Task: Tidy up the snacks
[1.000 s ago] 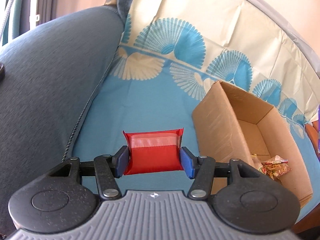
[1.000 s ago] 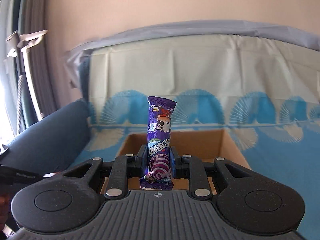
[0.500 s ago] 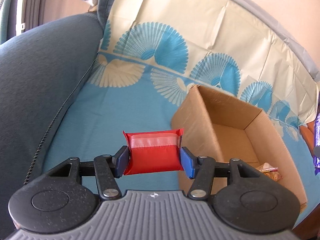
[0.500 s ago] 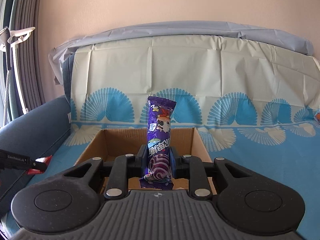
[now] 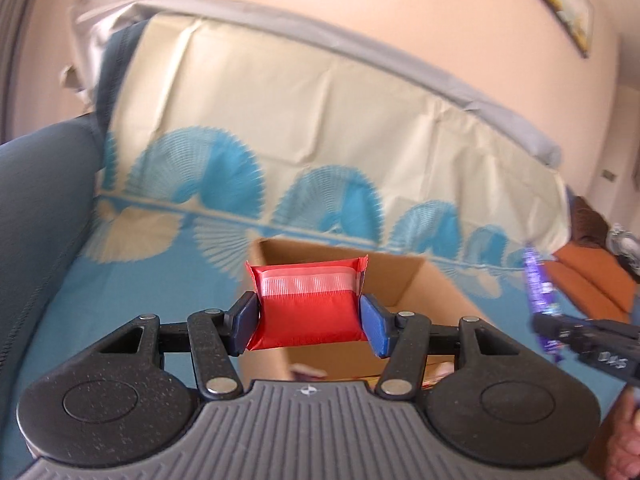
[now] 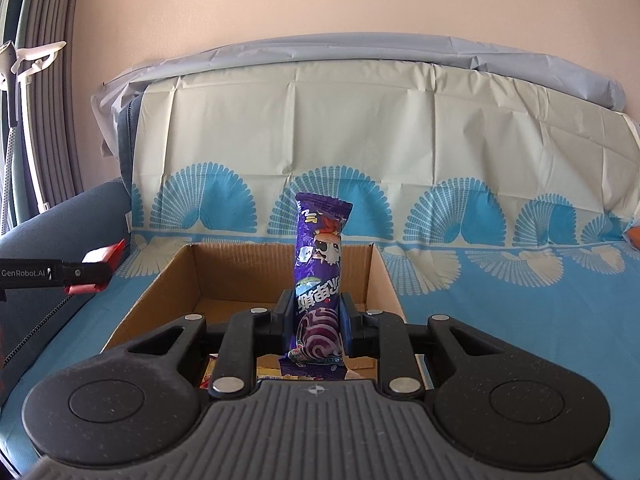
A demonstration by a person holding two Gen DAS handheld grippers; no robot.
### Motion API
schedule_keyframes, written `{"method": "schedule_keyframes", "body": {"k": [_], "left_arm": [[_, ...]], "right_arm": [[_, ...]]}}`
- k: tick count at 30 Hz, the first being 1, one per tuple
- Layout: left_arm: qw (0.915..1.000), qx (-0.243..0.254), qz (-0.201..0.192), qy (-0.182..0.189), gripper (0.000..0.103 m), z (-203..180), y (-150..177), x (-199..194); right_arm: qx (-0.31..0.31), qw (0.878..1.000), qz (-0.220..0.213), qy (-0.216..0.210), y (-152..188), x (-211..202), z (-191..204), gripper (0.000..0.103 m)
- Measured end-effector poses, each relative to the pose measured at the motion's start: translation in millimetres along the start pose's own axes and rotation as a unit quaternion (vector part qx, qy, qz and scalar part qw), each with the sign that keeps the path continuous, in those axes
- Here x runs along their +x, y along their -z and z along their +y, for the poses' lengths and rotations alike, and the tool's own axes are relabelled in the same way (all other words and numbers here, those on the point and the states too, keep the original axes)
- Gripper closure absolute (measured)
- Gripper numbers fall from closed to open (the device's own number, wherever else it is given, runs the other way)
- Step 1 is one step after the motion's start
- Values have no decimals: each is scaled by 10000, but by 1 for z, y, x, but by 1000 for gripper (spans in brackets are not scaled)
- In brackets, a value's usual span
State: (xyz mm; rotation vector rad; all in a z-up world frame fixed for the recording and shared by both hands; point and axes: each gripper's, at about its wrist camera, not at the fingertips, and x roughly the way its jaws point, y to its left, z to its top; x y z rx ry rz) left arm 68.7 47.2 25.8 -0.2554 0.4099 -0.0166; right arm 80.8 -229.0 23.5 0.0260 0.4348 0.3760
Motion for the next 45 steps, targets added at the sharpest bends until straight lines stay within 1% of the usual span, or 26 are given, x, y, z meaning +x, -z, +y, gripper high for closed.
{"method": "schedule_keyframes", "body": {"k": [4,8,9,10,11,12,13,14,15,16,18,19,20,22,24,26,29,31,33,36,39,42,45], "left_arm": [[9992,97,-96,389,42,-21,2,1],[9972,282,-115,682,41,-42,6,4],[9965,309,-89,774,38,-46,8,5],[9957,310,-34,871,33,-48,8,6],[9948,308,38,969,21,-49,10,7],[9947,340,50,965,15,-51,12,7],[9950,409,21,915,15,-53,13,7],[9949,467,7,891,14,-53,13,7],[9948,468,7,903,14,-53,13,7],[9949,428,37,916,13,-50,13,8],[9952,336,114,915,10,-43,13,9],[9954,288,132,902,9,-40,13,9],[9957,224,130,885,5,-37,12,8],[9961,121,143,857,2,-32,13,7],[9970,69,261,720,1,-29,14,7],[9984,59,309,468,1,-29,16,6],[9995,131,223,169,1,-29,18,-2],[9996,207,175,13,1,-29,18,-11],[9992,292,127,-222,1,-30,18,-19],[9986,270,305,-327,1,-28,18,-26],[9982,132,472,-352,1,-26,25,-38],[9980,46,507,-376,1,-28,31,-52],[9974,171,537,-460,0,-37,39,-63]], "right_arm": [[-15,10000,38,-17,0,2,1,79],[-72,9999,98,-34,0,6,2,79],[-79,9999,108,-34,0,7,3,79],[-80,9999,121,-39,0,8,3,79],[-76,9999,137,-42,0,9,3,79],[-71,9998,157,-37,0,10,4,73],[-81,9997,214,-19,0,13,4,48],[-100,9996,271,49,1,15,4,35],[-131,9994,272,160,1,16,5,18],[-147,9993,232,244,1,16,5,16],[-93,9994,231,247,1,16,4,14],[-76,9993,254,254,2,16,4,12],[-79,9992,264,285,2,17,4,10],[-83,9990,268,355,2,17,5,2],[-75,9988,250,411,3,15,6,1],[-79,9987,207,465,3,13,7,1],[-56,9986,90,510,3,5,10,1],[-18,9984,104,551,3,0,12,1],[-28,9980,157,609,4,-4,15,1],[-78,9984,216,526,4,-15,21,1],[-134,9987,102,488,6,-31,23,1],[113,9987,101,493,12,-45,16,1],[453,9977,132,492,23,-61,5,1]]}}
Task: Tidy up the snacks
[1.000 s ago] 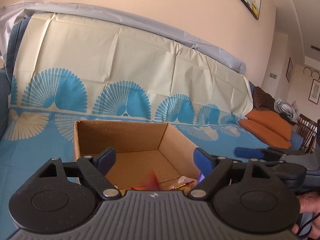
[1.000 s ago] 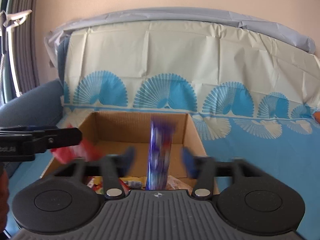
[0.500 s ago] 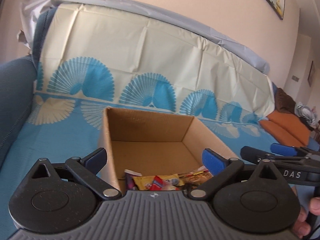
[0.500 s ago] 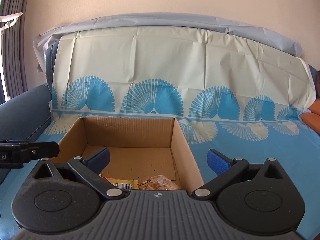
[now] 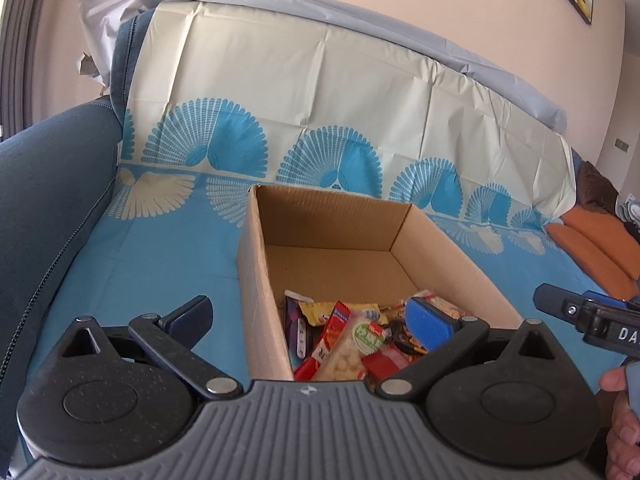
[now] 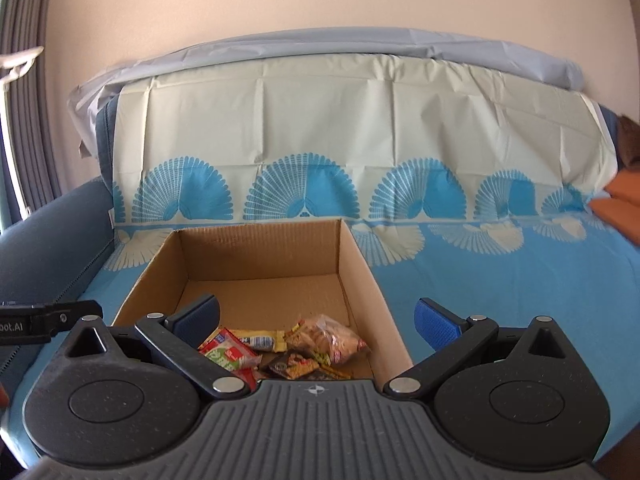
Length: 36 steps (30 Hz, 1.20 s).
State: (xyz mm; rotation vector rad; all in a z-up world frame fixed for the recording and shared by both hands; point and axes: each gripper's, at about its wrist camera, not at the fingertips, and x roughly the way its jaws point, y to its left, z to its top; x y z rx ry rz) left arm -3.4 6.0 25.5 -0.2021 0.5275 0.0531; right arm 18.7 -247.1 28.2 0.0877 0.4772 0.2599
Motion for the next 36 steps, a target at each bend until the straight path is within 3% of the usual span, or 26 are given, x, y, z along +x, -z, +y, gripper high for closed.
{"method": "schedule_keyframes", "body": {"k": [4,10,15,21,36], "left_arm": [[9996,155,217,-94,0,-9,11,-5],[9980,-147,448,-410,0,-18,28,-2],[9983,-135,542,-173,0,-23,26,0],[9950,-394,760,-522,0,-16,27,12],[9935,-371,918,-563,0,-18,25,19]], "right_arm": [[485,9987,168,-54,24,-16,-19,1],[970,9952,90,21,34,-25,-32,1],[756,9961,460,-42,32,-4,-18,1],[239,9987,444,-26,31,-3,2,1],[23,9987,497,-53,29,7,11,1]]}}
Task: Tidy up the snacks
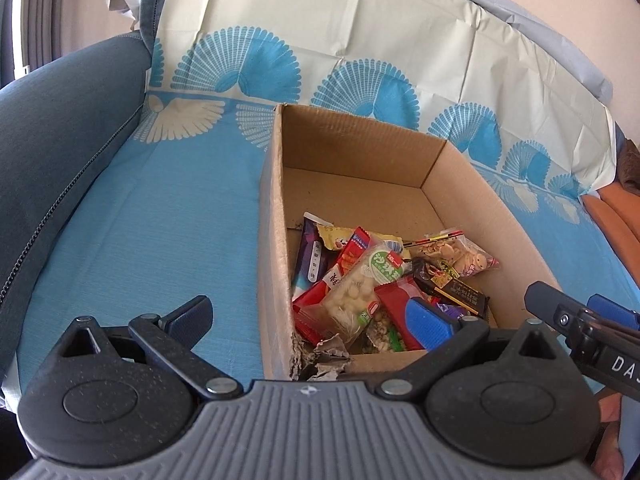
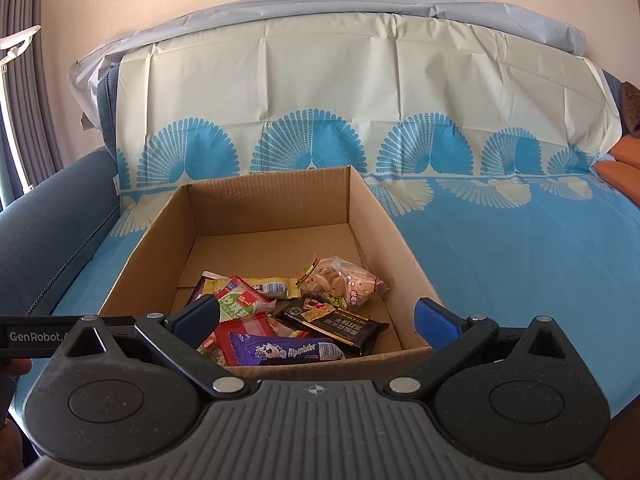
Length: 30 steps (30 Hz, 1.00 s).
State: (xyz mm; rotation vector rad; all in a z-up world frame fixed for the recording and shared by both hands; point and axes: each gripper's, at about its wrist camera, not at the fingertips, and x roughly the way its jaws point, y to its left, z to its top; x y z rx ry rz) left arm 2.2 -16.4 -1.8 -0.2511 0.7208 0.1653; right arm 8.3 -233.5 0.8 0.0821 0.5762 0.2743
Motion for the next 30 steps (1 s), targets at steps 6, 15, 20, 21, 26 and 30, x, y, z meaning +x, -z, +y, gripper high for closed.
{"method": "schedule_keyframes", "body": {"k": [6,15,20,21,26,30], "left_arm": [[9999,130,-55,-24,0,-6,0,2],[9999,156,-29,1,0,-9,1,3],[9998,187,-35,10,0,-10,1,4],[9998,205,-42,15,0,-11,2,4],[9997,244,-16,34,1,-11,2,5],[9997,253,2,66,0,-11,2,6]], "right_arm": [[12,10000,12,13,0,1,-3,1],[32,10000,4,10,1,1,-3,1],[56,10000,11,6,1,1,-3,1],[53,10000,12,7,1,1,-3,1],[47,10000,12,7,1,1,-3,1],[47,10000,18,6,1,2,-3,1]]}}
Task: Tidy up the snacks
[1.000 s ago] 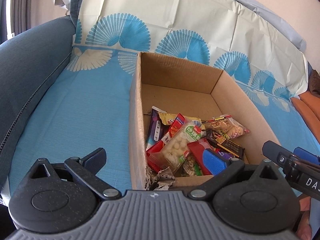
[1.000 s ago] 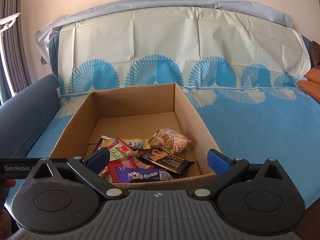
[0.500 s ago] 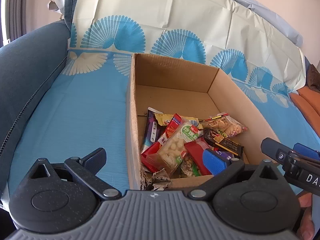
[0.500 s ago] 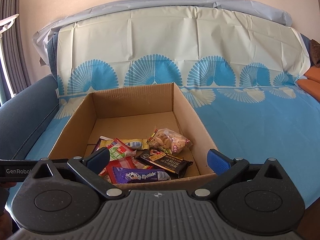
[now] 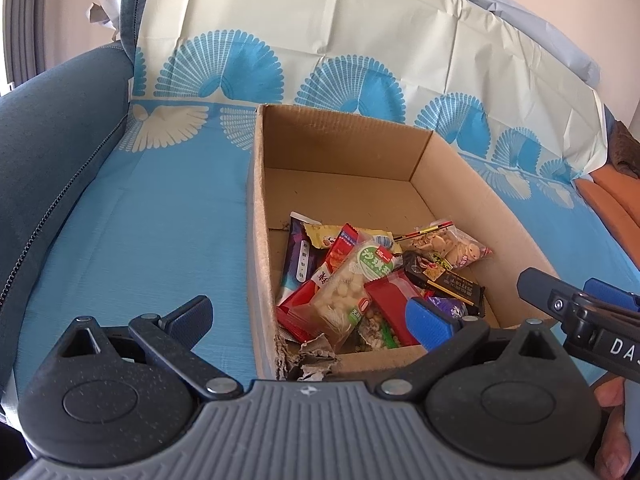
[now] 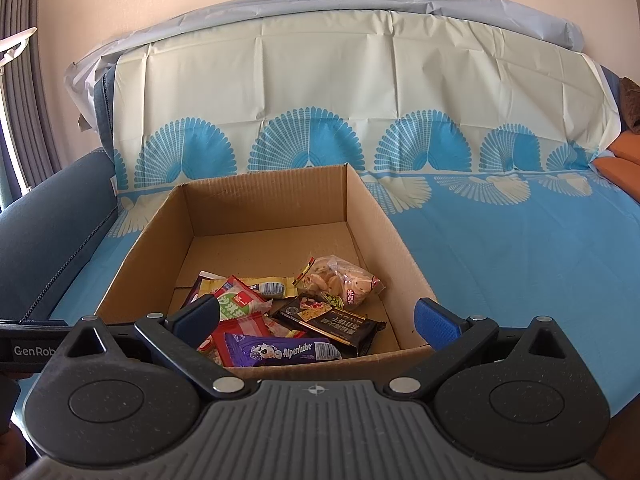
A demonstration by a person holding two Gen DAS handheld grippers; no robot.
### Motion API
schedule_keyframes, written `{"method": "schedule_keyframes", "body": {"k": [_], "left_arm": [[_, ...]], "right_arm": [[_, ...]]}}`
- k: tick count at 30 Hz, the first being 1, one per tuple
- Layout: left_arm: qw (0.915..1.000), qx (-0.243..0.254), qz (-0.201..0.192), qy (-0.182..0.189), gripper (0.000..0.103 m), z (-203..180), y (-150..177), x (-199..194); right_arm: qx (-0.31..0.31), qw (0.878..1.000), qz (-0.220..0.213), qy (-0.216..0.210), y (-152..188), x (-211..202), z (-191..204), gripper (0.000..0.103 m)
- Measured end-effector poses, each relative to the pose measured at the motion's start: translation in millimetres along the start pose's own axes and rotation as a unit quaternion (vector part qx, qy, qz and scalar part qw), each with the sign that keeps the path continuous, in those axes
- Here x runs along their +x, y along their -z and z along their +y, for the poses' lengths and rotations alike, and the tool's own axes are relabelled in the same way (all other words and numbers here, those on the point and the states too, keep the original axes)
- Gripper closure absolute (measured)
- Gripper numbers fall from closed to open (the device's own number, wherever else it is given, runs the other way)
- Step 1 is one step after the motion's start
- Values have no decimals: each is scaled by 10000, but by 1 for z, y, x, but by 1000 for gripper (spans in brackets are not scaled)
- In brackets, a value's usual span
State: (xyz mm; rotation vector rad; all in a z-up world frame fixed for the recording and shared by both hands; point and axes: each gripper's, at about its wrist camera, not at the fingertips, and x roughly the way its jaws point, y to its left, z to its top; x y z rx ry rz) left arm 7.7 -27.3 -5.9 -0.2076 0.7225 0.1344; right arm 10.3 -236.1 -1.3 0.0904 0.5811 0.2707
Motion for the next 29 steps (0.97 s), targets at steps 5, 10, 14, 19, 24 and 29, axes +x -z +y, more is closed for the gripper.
{"method": "schedule_keyframes", "body": {"k": [5,10,14,19,24,29], "left_arm": [[10000,35,15,54,0,-1,0,1],[10000,20,30,92,0,-1,0,2],[9999,10,60,104,0,0,-1,3],[9999,-5,103,97,0,1,-1,6],[9998,112,46,170,0,-1,-1,6],[9990,326,-144,287,0,-5,-2,1]], "right_arm": [[-39,10000,22,29,1,3,2,1],[-47,10000,38,77,0,6,3,1],[59,9999,41,119,-1,8,0,1],[254,9995,69,155,-3,11,-7,1],[472,9988,54,75,-8,17,-18,1],[702,9972,-237,-27,-18,17,-35,1]]}}
